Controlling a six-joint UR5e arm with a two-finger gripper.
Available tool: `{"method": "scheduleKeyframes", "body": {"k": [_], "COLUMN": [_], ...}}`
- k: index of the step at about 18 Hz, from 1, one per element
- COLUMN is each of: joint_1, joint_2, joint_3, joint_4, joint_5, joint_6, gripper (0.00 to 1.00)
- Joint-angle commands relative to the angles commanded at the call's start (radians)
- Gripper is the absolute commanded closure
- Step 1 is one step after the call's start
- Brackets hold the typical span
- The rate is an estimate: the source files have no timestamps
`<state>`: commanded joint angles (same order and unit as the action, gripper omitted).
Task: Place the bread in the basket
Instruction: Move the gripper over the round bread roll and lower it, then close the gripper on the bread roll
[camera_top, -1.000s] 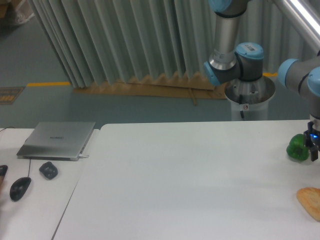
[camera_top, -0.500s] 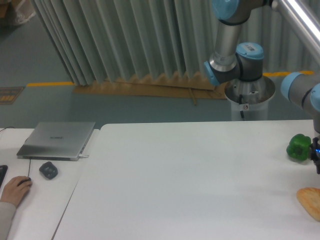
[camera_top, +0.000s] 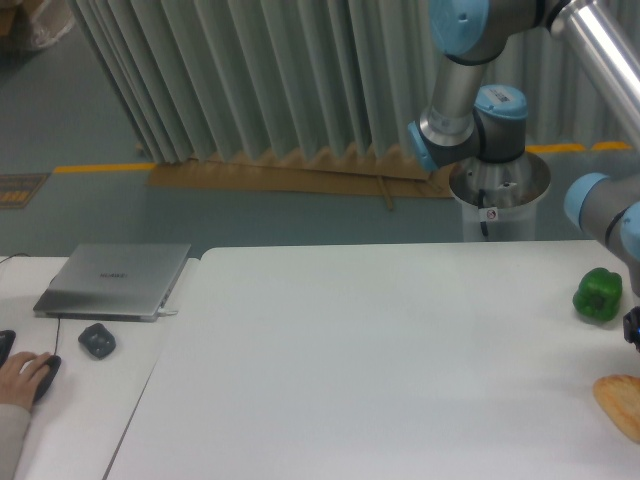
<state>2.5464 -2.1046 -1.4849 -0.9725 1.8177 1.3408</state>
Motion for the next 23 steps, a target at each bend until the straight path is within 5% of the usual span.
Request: {"method": "scheduleKeyframes", "body": {"k": [12, 13, 14, 15, 23], "joint_1": [-0.052, -0.052, -0.052, -0.049, -0.041], "joint_2": [-0.026, -0.026, -0.02, -0.017, -0.008], "joint_3": [-0.023, -0.023, -0.023, -0.018, -0.021], "joint_4": [-0.002, -0.003, -0.006, -0.009, -0.017], "joint_5": [-0.001, -0.001, -0.001, 0.003, -0.028], "joint_6": [-0.052, -0.049, -0.048, -0.048, -0.046], "gripper": [0.0, 0.14, 0.58, 0.75, 0.76]}}
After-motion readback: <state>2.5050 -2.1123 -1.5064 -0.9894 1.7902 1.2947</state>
